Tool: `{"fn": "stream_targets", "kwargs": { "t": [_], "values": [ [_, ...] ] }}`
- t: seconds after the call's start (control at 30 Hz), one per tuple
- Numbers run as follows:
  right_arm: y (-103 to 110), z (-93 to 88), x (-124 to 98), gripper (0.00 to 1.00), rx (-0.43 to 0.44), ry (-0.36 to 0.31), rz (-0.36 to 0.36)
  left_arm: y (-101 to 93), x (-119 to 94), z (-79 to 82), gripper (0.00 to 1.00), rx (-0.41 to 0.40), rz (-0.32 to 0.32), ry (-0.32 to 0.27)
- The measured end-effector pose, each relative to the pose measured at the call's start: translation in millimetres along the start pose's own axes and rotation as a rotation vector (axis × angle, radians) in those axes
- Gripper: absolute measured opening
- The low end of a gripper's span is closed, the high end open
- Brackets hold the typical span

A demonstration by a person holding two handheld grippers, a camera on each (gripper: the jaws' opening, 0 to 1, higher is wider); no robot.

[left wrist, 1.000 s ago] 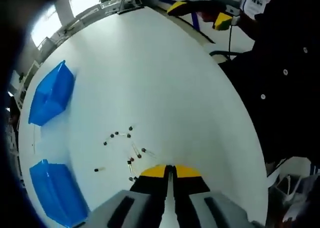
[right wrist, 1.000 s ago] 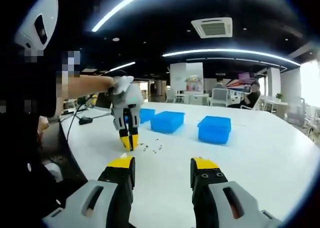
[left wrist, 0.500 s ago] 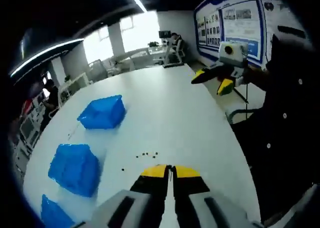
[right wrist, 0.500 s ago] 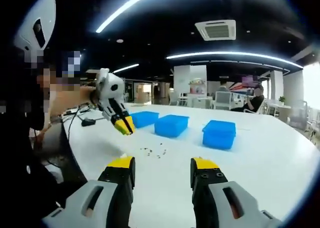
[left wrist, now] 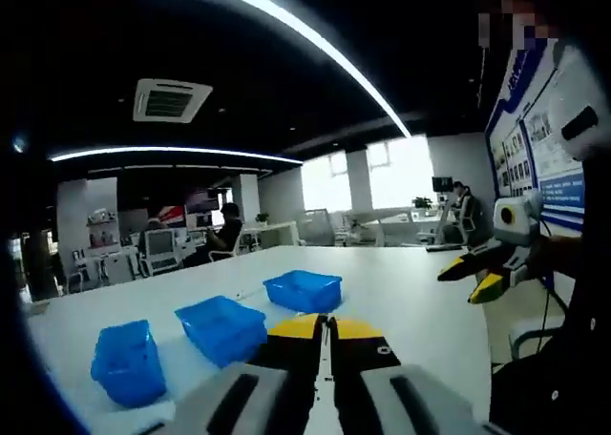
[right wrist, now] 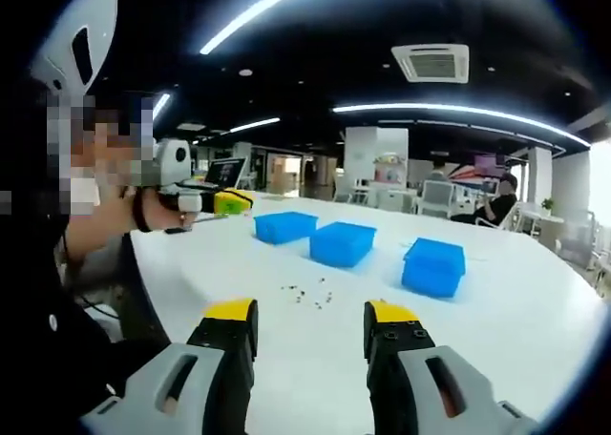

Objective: Pick up the resistors one by one and place each resistor into its matching bin, sorting the parts by color and model until every resistor is separated into the correct bin for its type

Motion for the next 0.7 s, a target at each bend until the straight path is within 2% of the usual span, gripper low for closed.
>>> {"fn": "stream_targets", "kwargs": {
  "t": [0.07,0.2,0.27,0.33,0.43,0.53,0.57,0.63,0.7],
  "values": [
    [-1,1.2,0,0.46,-0.022,0.003,-0.015,2.7,6,6.2,0.07,0.003,0.026,-0.020],
    [-4,3.7,-4,0.46,-0.022,-0.009,-0.043,17.7,27,13.6,0.07,0.065,0.102,-0.009],
    [-6,3.8,-5,0.46,-0.023,-0.011,-0.058,36.3,44,18.7,0.07,0.040,0.162,-0.021],
    [-8,3.1,-7,0.46,-0.027,-0.010,-0.071,52.1,60,20.7,0.07,0.032,0.193,-0.015],
    [-12,2.6,-11,0.46,-0.024,-0.014,-0.092,77.6,81,27.3,0.07,0.004,0.272,-0.046],
    [-17,2.3,-16,0.46,-0.013,-0.019,-0.117,101.9,100,28.3,0.07,0.011,0.333,-0.030],
    [-18,2.5,-18,0.46,-0.011,-0.021,-0.125,108.7,108,29.1,0.07,0.016,0.335,-0.030],
    [-21,3.5,-20,0.46,-0.011,-0.026,-0.136,130.1,117,31.4,0.07,0.065,0.416,-0.031],
    [-23,4.4,-22,0.46,-0.009,-0.031,-0.146,143.6,132,30.0,0.07,0.057,0.415,-0.027]
  ]
}}
Point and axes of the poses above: the point that each gripper's makers call its tool centre point, and the gripper's own axes: x roughly forward along the fingers, y roughly to its left, z roughly out of its top, the point moved 4 cm from there along -x, roughly backward along the fingers, and after that the axes turned 2 degrees about z, right-handed, at the moved point
